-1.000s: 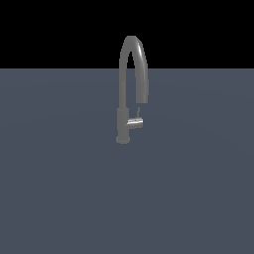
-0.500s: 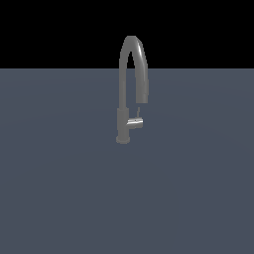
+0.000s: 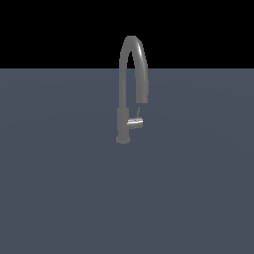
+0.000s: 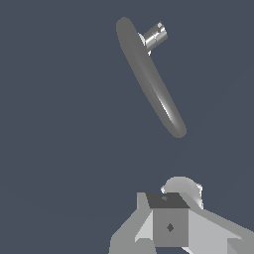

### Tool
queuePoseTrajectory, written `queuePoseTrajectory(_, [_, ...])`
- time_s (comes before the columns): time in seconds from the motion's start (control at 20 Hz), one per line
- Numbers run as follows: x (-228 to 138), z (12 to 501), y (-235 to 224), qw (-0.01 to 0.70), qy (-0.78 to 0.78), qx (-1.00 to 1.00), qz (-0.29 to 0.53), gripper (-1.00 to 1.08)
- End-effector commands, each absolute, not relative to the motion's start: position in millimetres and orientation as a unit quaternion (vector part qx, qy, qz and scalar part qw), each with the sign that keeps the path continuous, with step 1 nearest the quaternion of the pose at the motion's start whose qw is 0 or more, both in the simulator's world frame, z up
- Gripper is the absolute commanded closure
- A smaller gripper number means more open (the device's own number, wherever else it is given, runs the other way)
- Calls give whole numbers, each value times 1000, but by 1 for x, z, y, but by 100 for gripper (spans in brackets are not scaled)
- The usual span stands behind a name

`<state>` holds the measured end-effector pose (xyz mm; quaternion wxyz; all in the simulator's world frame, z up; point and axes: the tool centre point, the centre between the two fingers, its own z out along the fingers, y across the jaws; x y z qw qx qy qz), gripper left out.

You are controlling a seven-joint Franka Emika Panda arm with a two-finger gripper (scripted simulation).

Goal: Turn on the faucet by rotating a designated handle.

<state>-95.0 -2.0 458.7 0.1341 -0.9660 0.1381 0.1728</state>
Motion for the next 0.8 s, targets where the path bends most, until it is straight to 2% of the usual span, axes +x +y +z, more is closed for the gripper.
queuePoseTrajectory(0.0, [-81,452,-4,148,152,-959,190,108])
queuePoseTrajectory(0.75, [-7,397,-17,229,230,-899,293,108])
